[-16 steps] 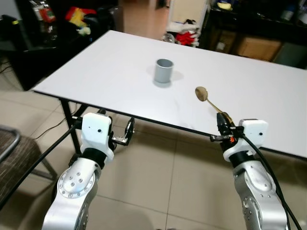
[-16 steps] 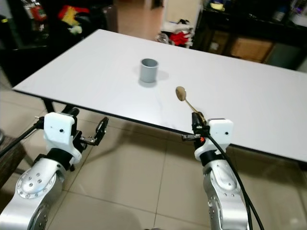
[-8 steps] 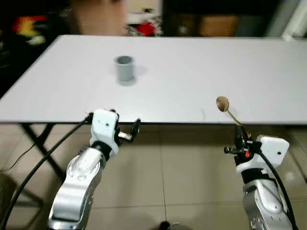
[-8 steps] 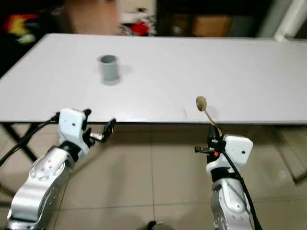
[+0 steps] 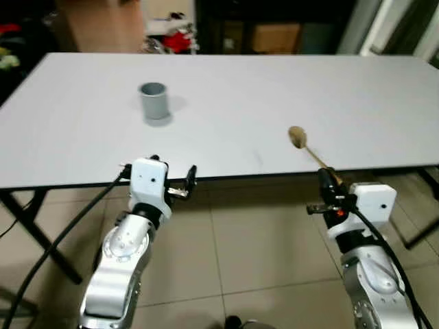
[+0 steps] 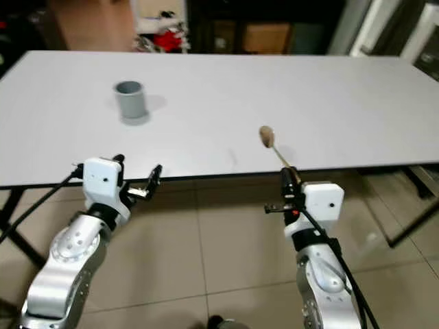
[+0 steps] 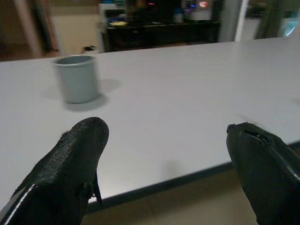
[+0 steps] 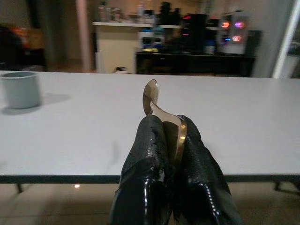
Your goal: Setting the table
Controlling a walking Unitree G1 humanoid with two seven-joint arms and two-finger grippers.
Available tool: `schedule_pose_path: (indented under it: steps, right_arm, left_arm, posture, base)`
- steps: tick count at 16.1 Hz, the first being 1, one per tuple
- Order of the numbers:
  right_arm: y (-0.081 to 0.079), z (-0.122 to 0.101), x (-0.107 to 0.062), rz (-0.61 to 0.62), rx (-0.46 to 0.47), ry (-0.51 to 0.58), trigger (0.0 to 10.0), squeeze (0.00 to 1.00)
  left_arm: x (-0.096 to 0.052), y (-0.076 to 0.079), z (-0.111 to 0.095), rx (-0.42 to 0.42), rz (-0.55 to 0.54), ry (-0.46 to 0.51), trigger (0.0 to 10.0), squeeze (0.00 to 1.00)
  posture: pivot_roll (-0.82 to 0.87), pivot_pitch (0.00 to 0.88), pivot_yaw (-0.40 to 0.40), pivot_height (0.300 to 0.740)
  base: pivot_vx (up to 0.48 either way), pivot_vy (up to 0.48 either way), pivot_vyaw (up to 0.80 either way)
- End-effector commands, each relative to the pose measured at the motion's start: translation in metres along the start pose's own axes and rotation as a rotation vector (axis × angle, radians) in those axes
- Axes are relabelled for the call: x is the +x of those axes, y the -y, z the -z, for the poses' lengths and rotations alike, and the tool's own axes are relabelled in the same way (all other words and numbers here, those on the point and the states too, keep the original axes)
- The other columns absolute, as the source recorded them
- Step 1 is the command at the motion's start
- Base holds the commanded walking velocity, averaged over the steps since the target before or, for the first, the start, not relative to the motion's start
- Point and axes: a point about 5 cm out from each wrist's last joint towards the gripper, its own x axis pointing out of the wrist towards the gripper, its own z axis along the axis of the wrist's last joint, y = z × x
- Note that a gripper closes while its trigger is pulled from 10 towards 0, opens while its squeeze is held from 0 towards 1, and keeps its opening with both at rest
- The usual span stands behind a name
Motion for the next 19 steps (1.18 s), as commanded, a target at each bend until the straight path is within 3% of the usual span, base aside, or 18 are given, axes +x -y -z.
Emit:
schedule_pose_path:
  steps: [1,7,19]
  right_arm:
    - [-0.0018,-0.0024,0.0026,-0.015,-0.007,0.011,10.0,0.0]
    - [-0.0054,-0.0008,0.0035,-0.038,-0.012,0.002,10.0,0.0]
    - [-0.0057,0.003,-0.0015,-0.026,0.018,-0.025,10.0,0.0]
  left_arm:
    - [0.0021,-0.0041,-0.0056,0.013,-0.021,0.03,10.0,0.0]
    - [0.0084,-0.0107,-0.0147,0.026,-0.009,0.072,10.0,0.0]
    - [0.0059,-0.0087,-0.0109,0.011,0.042,0.056,10.0,0.0]
  posture:
    - [0.02,0.0,-0.031,0.74]
    - [0.01,0.0,-0.025,0.74]
    - [0.01,0.0,-0.014,0.74]
  base:
    - [0.0,0.0,0.0]
    - [0.317,0.0,0.0]
    - [0.329,0.0,0.0]
